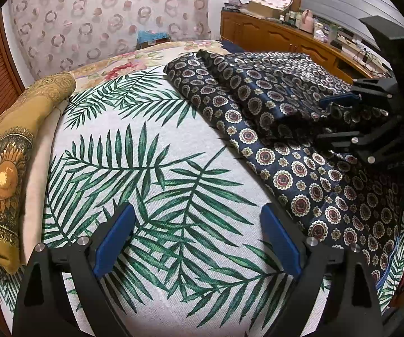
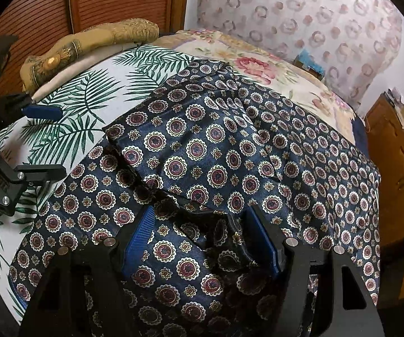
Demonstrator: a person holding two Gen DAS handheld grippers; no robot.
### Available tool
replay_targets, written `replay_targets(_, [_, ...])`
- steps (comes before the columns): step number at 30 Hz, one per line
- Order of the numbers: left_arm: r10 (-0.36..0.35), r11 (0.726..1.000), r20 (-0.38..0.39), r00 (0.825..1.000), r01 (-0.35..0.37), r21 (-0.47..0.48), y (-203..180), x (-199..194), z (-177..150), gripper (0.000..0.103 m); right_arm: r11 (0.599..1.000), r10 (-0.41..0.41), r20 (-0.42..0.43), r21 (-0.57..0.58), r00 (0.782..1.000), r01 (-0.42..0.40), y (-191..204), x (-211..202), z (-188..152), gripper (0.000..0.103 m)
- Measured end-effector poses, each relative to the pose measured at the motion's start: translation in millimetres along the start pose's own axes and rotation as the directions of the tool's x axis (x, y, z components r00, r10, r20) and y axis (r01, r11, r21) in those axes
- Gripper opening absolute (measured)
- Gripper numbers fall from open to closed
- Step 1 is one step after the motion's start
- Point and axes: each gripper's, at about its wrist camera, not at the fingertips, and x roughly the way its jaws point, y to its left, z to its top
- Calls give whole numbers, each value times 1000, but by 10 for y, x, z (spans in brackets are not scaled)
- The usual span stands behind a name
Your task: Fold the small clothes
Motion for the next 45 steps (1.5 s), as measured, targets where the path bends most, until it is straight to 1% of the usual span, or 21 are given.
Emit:
replay_targets(4, [-9, 999, 13, 1000, 10, -40, 36, -41, -15, 91, 999, -4, 5, -32, 1000, 4, 76, 24, 28, 69])
replay_targets(6, [-8, 997, 32, 999, 10, -71, 62, -88, -20, 91, 998, -1, 3, -57, 1000, 1, 116, -12, 13, 65])
replay_targets(7, [-5, 997, 41, 999, 9, -78, 65, -107, -22, 91, 998, 2, 0, -63, 1000, -2, 118, -1, 34, 62])
replay_targets(8, [-5, 996, 57, 998, 10, -88, 66, -145, -19, 91, 998, 2, -4, -66, 1000, -3, 126, -5, 43, 55])
replay_targets(9, [-7, 995, 71, 997, 14, -97, 65, -185, -16, 92, 997, 0, -6, -75, 1000, 0, 141, 4, 54, 50])
replay_targets(11, [-16, 994, 97, 995, 27, -107, 61, -253, 2, 92, 995, 6, -12, -96, 1000, -7, 150, 16, 76, 31])
replay_targets(12, [-26, 993, 109, 994, 38, -108, 60, -283, 13, 92, 994, 9, -15, -106, 1000, -11, 156, 17, 89, 16])
replay_targets(13, [-35, 993, 116, 993, 47, -108, 51, -303, 19, 92, 993, 5, -12, -118, 1000, -6, 164, 12, 102, 9])
replay_targets(14, [-45, 992, 125, 991, 59, -108, 43, -328, 30, 92, 993, 6, -3, -116, 1000, -6, 141, -18, 106, 6])
replay_targets(17, [-76, 989, 142, 987, 93, -112, 12, -385, 54, 92, 999, 34, 72, -36, 997, -31, -29, -192, 161, 5])
replay_targets(19, [-102, 986, 160, 982, 121, -113, -15, -426, 55, 92, 999, 20, 133, 44, 991, -26, -225, -333, 186, 4])
replay_targets(21, [-116, 985, 170, 979, 136, -108, -63, -455, 64, 92, 992, 2, 175, 126, 985, -24, -436, -443, 194, 4])
replay_targets(24, [-125, 986, 179, 976, 143, -90, -140, -492, 76, 92, 970, -22, 209, 243, 978, -31, -802, -560, 161, 4])
replay_targets(26, [-129, 986, 181, 975, 145, -79, -185, -510, 80, 92, 953, -38, 215, 301, 976, -29, -1017, -586, 125, 4])
replay_targets(28, [-130, 987, 184, 974, 145, -69, -226, -520, 83, 92, 942, -81, 201, 337, 976, 9, -1187, -567, 97, 4])
replay_targets(32, [-139, 987, 180, 974, 152, -61, -272, -505, 86, 92, 916, -151, 134, 391, 979, 88, -1462, -448, 9, 3])
replay_targets(39, [-140, 987, 167, 976, 151, -56, -332, -480, 80, 92, 879, -196, 66, 453, 978, 146, -1740, -318, 56, 3])
replay_targets(40, [-139, 987, 166, 976, 150, -55, -333, -476, 78, 92, 873, -213, 58, 460, 975, 163, -1748, -331, 64, 4])
replay_targets(42, [-138, 988, 162, 977, 148, -53, -351, -471, 66, 92, 861, -240, 37, 470, 970, 195, -1795, -321, 86, 12])
replay_targets(44, [-137, 988, 161, 977, 147, -52, -368, -468, 60, 92, 857, -229, 30, 480, 973, 187, -1804, -339, 62, 23])
replay_targets(45, [-137, 988, 160, 977, 147, -52, -379, -467, 55, 92, 855, -243, 25, 479, 970, 202, -1771, -356, 96, 23])
